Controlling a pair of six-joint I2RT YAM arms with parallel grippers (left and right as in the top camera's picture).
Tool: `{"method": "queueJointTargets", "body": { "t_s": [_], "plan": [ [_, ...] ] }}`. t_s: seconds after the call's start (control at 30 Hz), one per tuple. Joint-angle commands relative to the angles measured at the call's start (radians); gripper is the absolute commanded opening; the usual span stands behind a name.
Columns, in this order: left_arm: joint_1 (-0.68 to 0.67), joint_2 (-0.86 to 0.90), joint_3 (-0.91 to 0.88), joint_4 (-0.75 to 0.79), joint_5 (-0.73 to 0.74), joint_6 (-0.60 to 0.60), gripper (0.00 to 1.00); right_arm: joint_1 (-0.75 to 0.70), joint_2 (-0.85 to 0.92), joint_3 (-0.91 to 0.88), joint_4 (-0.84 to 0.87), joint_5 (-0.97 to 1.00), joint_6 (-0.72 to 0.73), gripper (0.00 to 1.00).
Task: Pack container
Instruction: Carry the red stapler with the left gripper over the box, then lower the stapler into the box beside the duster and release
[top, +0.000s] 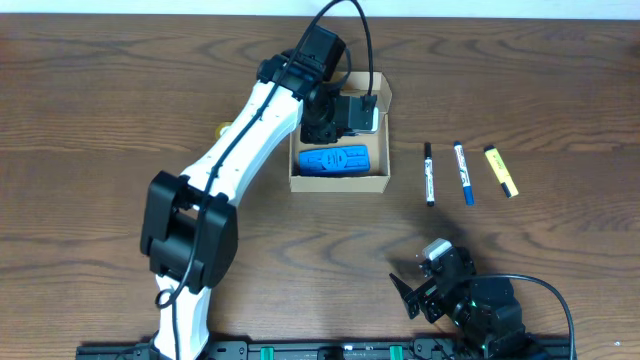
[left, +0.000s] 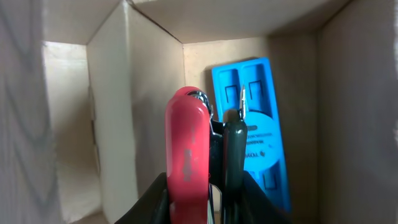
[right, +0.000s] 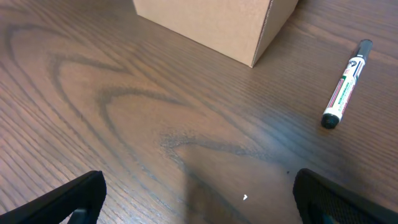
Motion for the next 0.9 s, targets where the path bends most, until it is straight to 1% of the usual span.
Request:
{"method": "queueJointTargets", "body": {
  "t_s": [0.0, 0.17, 0.6, 0.77, 0.87],
  "plan": [
    [0.003, 0.047, -0.002, 0.000, -0.004, -0.051, 0.06, 0.010, -0.006, -0.009, -0.001, 0.003, -0.013, 0.99],
    [0.003, 0.084, -0.002, 0.000, -0.055, -0.058, 0.06, 0.010, -0.006, -0.009, -0.001, 0.003, -0.013, 0.99],
    [0.004, 0.140, -0.002, 0.014, -0.064, -0.057, 0.05, 0.010, -0.006, -0.009, -0.001, 0.003, -0.013, 0.99],
    [0.004, 0.165, -0.002, 0.025, -0.109, -0.058, 0.06, 0.010, -0.006, -0.009, -0.001, 0.003, -0.013, 0.99],
    [0.004, 0.172, -0.002, 0.026, -0.109, -0.058, 0.06, 0.010, -0.006, -0.009, -0.001, 0.003, -0.014, 0.99]
  ]
}}
